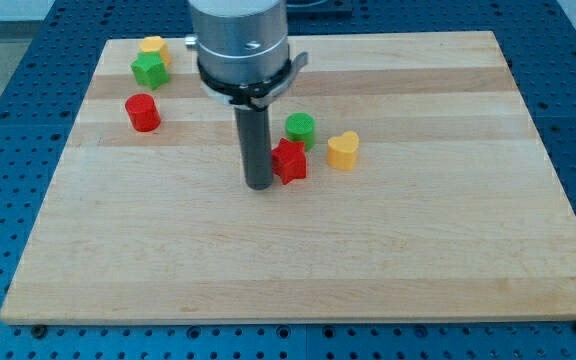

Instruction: Move the red circle diagonally to the red star

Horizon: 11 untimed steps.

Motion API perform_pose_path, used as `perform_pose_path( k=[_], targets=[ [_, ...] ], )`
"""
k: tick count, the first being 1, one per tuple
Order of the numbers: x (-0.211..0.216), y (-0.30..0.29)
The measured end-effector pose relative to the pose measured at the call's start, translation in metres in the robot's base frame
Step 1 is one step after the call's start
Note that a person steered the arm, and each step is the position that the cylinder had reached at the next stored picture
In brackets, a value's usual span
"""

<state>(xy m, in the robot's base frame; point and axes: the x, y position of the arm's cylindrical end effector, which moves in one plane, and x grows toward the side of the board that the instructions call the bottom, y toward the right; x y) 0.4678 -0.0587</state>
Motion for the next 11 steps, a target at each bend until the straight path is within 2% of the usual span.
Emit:
perform_pose_path(
  k=[1,3,6,7,8,11],
  targets=[
    [0.007,-0.032],
    [-0.009,-0.119],
    [-0.091,-0.23],
    [-0.13,-0.236],
    [-0.148,-0.216],
    [-0.11,-0.136]
  ],
)
